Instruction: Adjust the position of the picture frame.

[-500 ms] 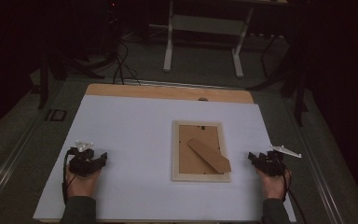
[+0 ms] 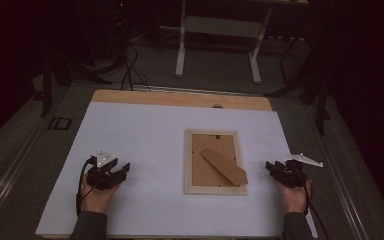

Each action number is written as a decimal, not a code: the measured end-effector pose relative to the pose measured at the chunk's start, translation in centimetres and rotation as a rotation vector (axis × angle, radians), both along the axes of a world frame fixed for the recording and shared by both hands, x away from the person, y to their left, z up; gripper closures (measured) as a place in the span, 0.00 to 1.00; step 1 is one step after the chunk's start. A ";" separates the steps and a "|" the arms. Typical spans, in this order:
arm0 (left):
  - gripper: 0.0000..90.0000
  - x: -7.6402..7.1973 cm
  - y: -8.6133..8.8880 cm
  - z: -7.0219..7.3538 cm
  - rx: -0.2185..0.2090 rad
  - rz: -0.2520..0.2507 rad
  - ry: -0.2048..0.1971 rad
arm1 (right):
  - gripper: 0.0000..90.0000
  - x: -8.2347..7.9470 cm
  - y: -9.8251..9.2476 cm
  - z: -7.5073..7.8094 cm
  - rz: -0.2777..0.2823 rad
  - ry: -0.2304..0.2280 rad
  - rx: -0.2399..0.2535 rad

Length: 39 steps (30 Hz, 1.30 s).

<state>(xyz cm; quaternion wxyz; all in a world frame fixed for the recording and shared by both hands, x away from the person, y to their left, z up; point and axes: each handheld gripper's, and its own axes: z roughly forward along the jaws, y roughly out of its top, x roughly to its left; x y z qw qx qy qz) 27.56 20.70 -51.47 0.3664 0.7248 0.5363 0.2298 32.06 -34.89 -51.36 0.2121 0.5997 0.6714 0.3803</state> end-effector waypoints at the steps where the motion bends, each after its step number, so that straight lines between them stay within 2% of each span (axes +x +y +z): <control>1: 0.56 0.0 -0.1 -0.1 -0.005 -0.002 0.008 | 0.63 0.0 0.0 0.0 0.003 0.000 0.000; 9: 0.58 -0.1 -0.2 -0.1 -0.034 -0.015 0.027 | 0.63 -0.1 0.3 0.1 0.024 0.000 0.004; 13: 0.59 -0.2 -0.5 -0.1 -0.030 -0.027 0.030 | 0.67 -0.1 0.6 0.2 0.040 0.003 0.003; 20: 0.61 -0.3 -0.8 0.3 -0.037 -0.060 0.022 | 0.83 -0.2 1.5 0.2 0.093 0.020 -0.002; 24: 0.58 -0.2 -0.8 0.3 -0.036 -0.052 0.021 | 0.96 -0.2 2.0 0.2 0.118 0.029 -0.005; 26: 0.58 -0.2 -0.7 0.2 -0.026 -0.048 0.023 | 0.99 -0.1 2.4 0.2 0.137 0.037 -0.011; 39: 0.58 -0.4 -1.1 0.4 -0.016 -0.071 0.008 | 1.00 0.1 4.5 -0.7 0.234 0.093 -0.052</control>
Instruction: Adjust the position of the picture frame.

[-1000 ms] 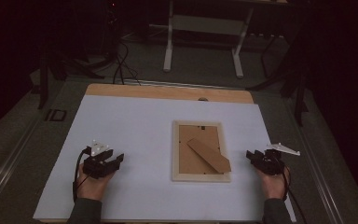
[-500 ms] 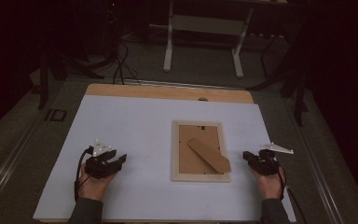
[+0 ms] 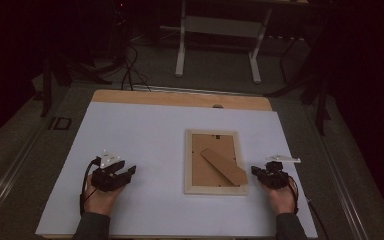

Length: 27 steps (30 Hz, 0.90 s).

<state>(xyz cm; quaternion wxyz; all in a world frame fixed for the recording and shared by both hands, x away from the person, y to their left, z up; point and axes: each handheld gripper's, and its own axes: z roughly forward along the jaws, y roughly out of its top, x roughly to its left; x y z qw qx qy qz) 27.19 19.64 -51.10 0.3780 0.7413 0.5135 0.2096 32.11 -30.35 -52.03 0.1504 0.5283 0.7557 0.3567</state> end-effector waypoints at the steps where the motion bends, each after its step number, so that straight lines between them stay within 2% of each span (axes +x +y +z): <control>1: 0.58 0.0 -0.1 0.0 0.004 0.000 0.000 | 1.00 0.0 0.2 0.0 0.011 0.003 -0.004; 8: 0.58 -0.1 0.0 0.0 0.003 -0.002 -0.008 | 1.00 0.1 1.0 -0.4 0.070 0.034 -0.020; 15: 0.57 -0.1 -0.1 -0.1 0.009 -0.001 -0.007 | 1.00 0.1 1.4 -0.6 0.097 0.051 -0.025; 27: 0.57 -0.1 -0.3 0.0 0.011 -0.009 -0.009 | 1.00 -0.2 1.3 -0.6 0.100 0.059 -0.016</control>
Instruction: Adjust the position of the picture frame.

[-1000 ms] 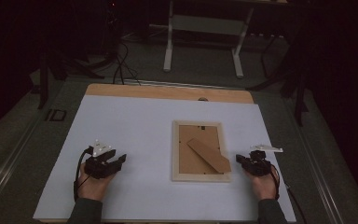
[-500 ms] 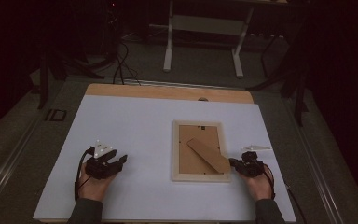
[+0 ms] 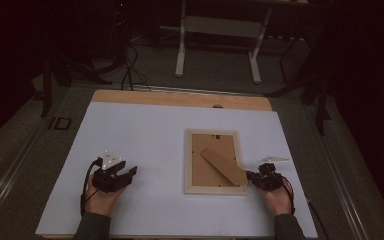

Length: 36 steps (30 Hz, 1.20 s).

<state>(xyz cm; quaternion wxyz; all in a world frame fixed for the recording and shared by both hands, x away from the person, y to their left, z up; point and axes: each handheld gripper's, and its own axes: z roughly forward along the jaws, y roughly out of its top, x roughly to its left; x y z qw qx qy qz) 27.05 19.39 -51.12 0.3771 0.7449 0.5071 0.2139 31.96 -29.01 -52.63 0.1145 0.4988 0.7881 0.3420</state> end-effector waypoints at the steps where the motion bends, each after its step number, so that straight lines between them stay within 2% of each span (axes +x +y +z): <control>1: 0.57 0.0 0.0 0.0 0.000 -0.001 0.000 | 1.00 0.0 0.0 0.0 0.000 -0.001 0.000; 6: 0.61 0.0 -0.1 -0.2 -0.025 -0.027 0.011 | 1.00 -0.1 0.1 0.0 0.009 0.004 0.003; 15: 0.65 -0.1 -0.2 -0.2 -0.036 -0.075 0.002 | 1.00 -0.2 0.5 0.1 0.032 0.005 -0.004; 19: 0.68 -0.2 -0.4 -0.1 -0.028 -0.091 -0.003 | 1.00 -0.2 0.5 0.1 0.035 0.007 -0.002; 28: 0.72 -0.2 -0.3 0.0 -0.028 -0.069 0.002 | 1.00 -0.3 0.9 0.0 0.068 0.000 -0.005; 36: 0.71 -0.1 -0.9 -0.2 -0.020 -0.105 0.018 | 1.00 -0.4 1.5 0.0 0.096 -0.004 -0.013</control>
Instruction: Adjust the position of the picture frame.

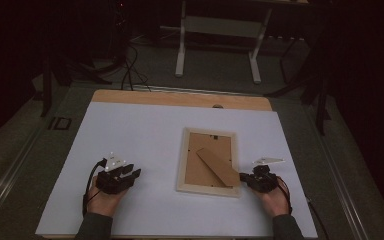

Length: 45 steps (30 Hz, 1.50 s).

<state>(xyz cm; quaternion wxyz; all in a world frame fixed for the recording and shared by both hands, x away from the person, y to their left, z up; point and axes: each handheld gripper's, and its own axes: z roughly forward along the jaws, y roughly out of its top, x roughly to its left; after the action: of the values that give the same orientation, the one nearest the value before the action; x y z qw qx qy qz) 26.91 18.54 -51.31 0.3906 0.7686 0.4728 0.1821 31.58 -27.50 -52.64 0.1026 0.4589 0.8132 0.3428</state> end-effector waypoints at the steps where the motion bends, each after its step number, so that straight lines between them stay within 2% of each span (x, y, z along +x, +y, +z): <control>1: 0.71 0.0 -0.1 0.0 0.001 -0.001 0.001 | 1.00 0.0 0.1 0.0 0.004 -0.003 -0.003; 8: 0.71 0.1 -0.2 -0.1 -0.014 -0.020 0.014 | 1.00 -0.1 1.0 0.0 0.027 -0.014 -0.015; 11: 0.71 0.2 -0.4 -0.2 -0.005 -0.032 0.024 | 1.00 -0.2 1.3 0.0 0.035 -0.015 -0.020; 16: 0.75 0.0 -0.7 -0.1 -0.001 -0.036 -0.004 | 1.00 -0.2 1.8 0.0 0.049 -0.019 -0.026; 29: 0.84 -0.1 -1.6 -0.4 0.021 -0.096 0.000 | 1.00 -0.4 3.5 0.0 0.092 -0.031 -0.037; 36: 1.00 -0.1 -2.1 -0.5 0.029 -0.124 -0.005 | 1.00 -0.6 4.2 0.0 0.113 -0.028 -0.036; 45: 1.00 0.1 -2.1 -0.7 0.010 -0.135 0.006 | 1.00 -0.7 5.3 0.0 0.148 -0.034 -0.042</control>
<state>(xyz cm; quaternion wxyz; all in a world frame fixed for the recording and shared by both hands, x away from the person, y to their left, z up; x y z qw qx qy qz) 27.02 16.41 -52.03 0.3968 0.8011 0.4202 0.1555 30.89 -22.16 -52.69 0.1005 0.3894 0.8501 0.3399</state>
